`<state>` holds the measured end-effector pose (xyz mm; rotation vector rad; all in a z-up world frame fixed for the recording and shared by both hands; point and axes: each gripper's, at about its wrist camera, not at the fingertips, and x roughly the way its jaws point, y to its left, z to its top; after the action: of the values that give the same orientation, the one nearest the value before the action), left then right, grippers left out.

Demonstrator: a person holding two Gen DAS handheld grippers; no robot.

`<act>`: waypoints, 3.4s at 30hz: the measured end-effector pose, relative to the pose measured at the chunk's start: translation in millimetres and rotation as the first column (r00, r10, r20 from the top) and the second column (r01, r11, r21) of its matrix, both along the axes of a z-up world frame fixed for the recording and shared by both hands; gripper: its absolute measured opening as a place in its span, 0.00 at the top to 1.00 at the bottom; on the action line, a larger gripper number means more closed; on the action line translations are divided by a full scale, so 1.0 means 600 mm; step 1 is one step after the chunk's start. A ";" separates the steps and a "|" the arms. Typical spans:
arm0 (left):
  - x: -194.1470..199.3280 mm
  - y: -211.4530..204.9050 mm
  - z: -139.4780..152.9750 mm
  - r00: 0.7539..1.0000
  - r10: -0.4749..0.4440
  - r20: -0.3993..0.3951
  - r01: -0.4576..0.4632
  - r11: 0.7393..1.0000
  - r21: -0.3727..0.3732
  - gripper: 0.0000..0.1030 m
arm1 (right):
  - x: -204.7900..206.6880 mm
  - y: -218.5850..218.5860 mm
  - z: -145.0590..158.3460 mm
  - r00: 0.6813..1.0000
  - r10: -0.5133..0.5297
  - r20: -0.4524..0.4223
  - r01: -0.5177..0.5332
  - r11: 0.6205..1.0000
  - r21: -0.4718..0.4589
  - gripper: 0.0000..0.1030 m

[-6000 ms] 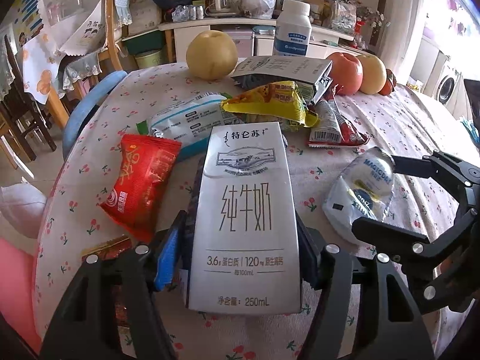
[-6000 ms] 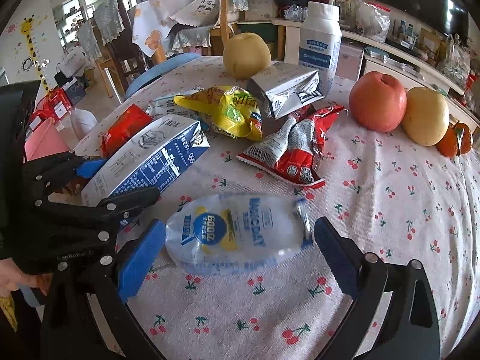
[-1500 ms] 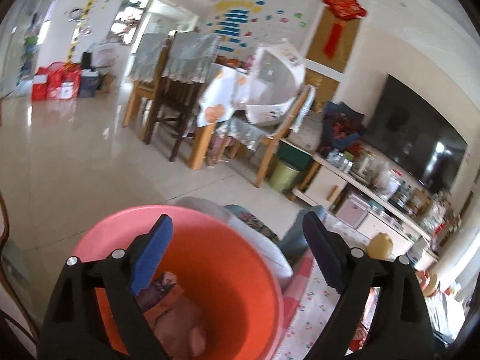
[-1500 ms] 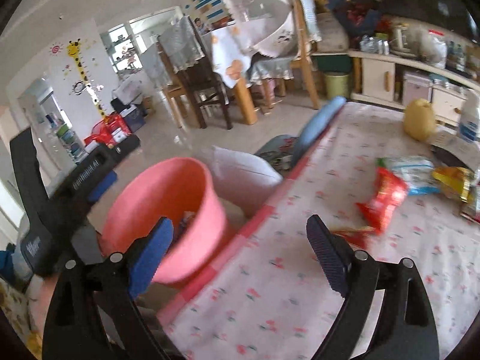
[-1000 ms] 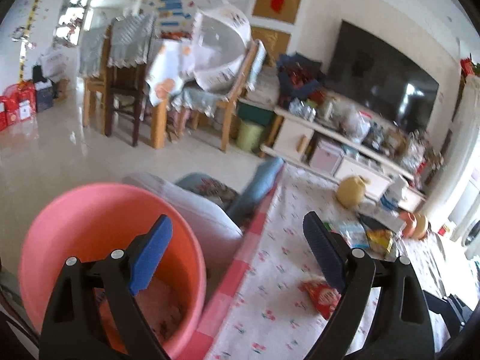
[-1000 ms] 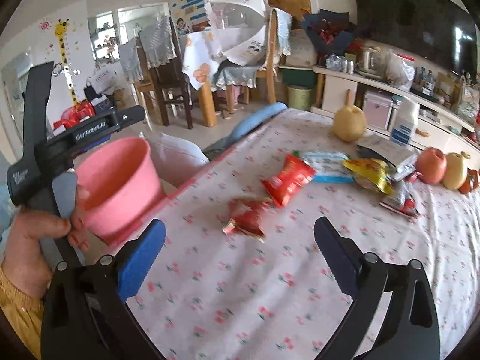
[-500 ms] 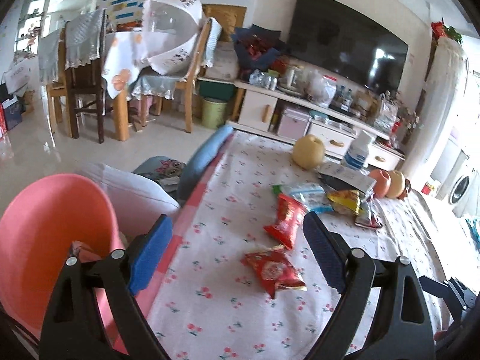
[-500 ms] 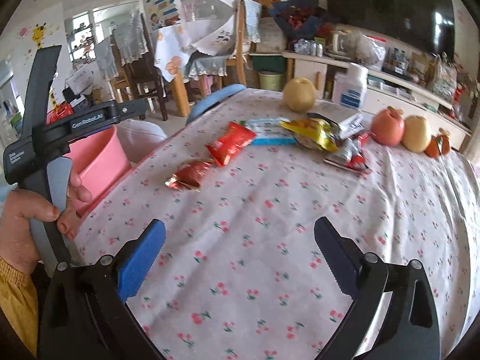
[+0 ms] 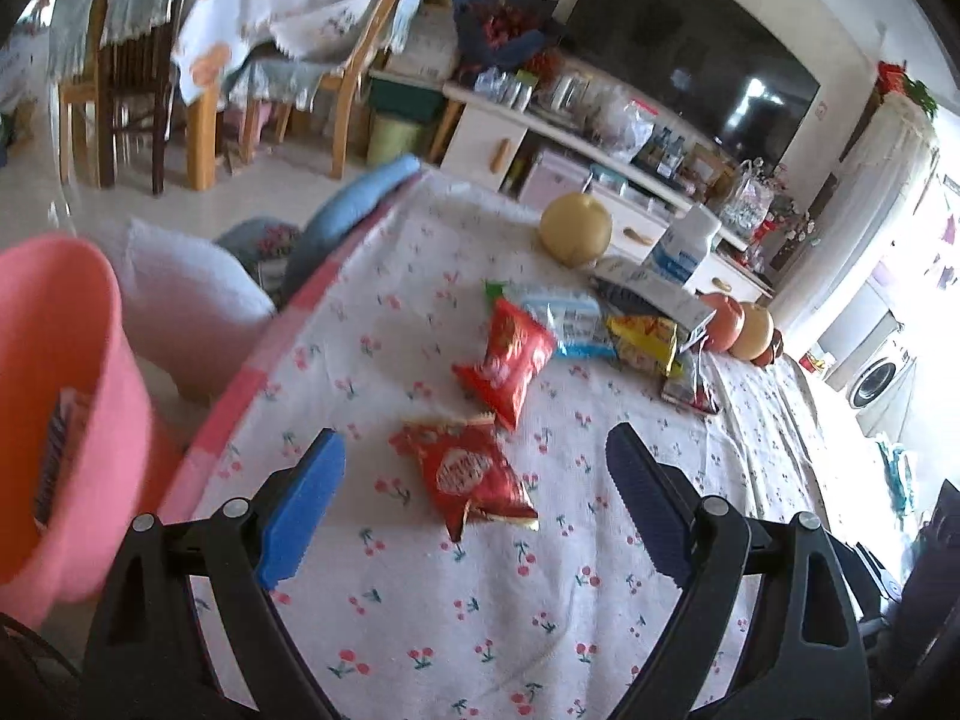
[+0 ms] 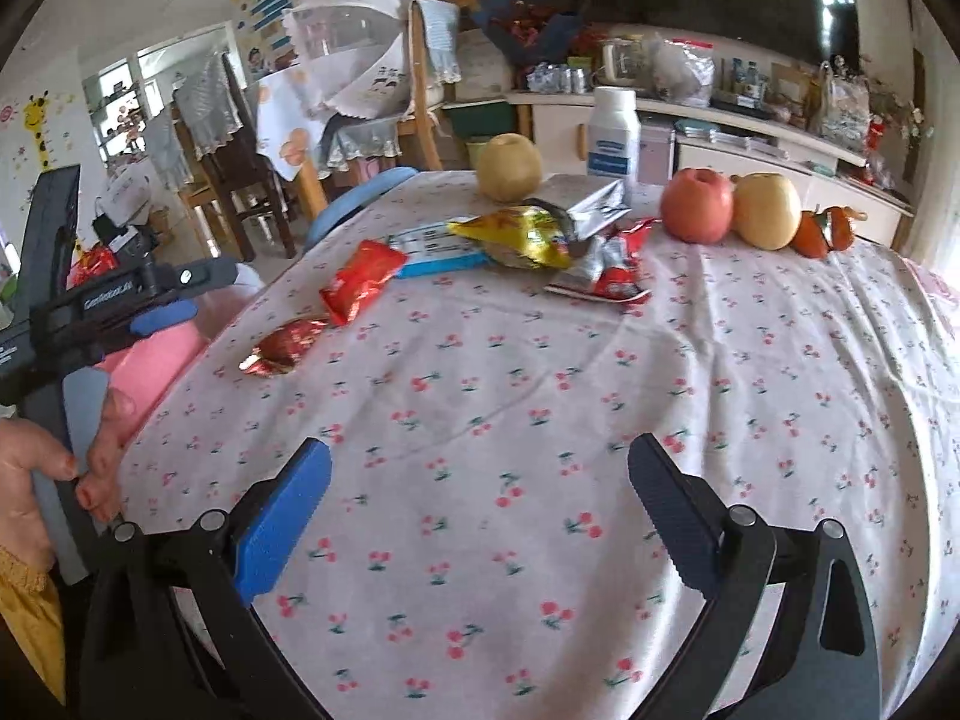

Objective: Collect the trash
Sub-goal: 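Move both tools back over the table toward the red wrappers, then grasp the red snack wrapper with the left gripper while the right grasps the red Tim Tam-style wrapper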

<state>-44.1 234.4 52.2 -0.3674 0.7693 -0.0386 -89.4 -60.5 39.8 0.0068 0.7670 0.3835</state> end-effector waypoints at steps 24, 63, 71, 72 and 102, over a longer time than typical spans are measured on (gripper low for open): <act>0.058 -0.049 -0.067 0.989 0.012 -0.149 0.004 0.994 0.109 0.43 | 0.123 -0.087 -0.033 0.986 -0.121 -0.111 0.136 0.981 0.141 0.05; 0.057 -0.114 -0.058 0.988 -0.128 -0.090 0.136 0.987 0.090 0.59 | 0.361 -0.068 -0.067 0.977 -0.143 -0.157 0.160 0.982 0.101 0.36; 0.056 -0.112 -0.057 0.988 -0.128 -0.085 0.136 0.987 0.088 0.59 | 0.367 -0.039 -0.066 0.985 -0.115 -0.125 0.121 0.992 0.043 0.52; 0.056 -0.112 -0.057 0.988 -0.127 -0.085 0.135 0.987 0.090 0.59 | 0.367 -0.035 -0.066 0.986 -0.116 -0.121 0.120 0.992 0.034 0.52; 0.026 -0.068 -0.021 0.995 -0.099 -0.002 0.099 0.992 0.079 0.59 | 0.204 -0.050 -0.036 0.990 -0.120 -0.068 0.125 0.990 0.063 0.68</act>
<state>-28.6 193.6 39.4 -0.2542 0.7848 -0.1013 32.7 -90.7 18.0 0.1296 0.8126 0.2930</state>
